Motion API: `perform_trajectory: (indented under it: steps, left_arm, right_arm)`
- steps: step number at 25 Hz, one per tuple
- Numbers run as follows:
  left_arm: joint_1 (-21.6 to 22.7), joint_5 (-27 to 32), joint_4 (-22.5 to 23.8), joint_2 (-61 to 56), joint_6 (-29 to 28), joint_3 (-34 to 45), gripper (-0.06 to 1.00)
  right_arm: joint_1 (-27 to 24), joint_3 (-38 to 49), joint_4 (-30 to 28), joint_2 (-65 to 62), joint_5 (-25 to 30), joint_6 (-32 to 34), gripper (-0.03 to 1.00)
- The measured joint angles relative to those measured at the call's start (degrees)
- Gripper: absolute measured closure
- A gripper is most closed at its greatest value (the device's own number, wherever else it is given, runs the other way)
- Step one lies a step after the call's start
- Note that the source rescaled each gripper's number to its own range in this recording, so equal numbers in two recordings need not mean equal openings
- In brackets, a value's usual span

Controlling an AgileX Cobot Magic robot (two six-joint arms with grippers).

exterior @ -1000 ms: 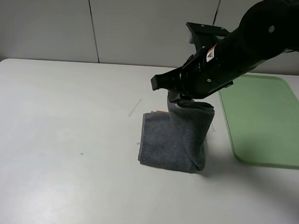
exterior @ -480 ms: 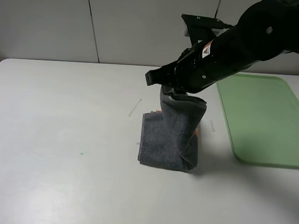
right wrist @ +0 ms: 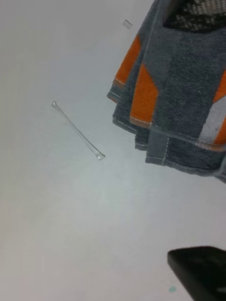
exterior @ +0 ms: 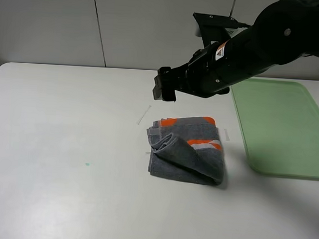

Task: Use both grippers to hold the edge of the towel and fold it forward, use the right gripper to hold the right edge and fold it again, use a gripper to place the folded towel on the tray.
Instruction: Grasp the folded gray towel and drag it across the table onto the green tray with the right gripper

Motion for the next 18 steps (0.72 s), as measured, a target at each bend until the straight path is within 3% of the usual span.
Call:
perform_trajectory:
  steps: [11,18]
  left_arm:
    - [0.00,0.00,0.00,0.00,0.00,0.00,-0.06]
    - [0.00,0.00,0.00,0.00,0.00,0.00,-0.06]
  right_arm:
    - [0.00,2.19,0.36,0.00,3.05,0.42,-0.03]
    - [0.00,10.46,0.36,0.21,-3.66,0.87,-0.03]
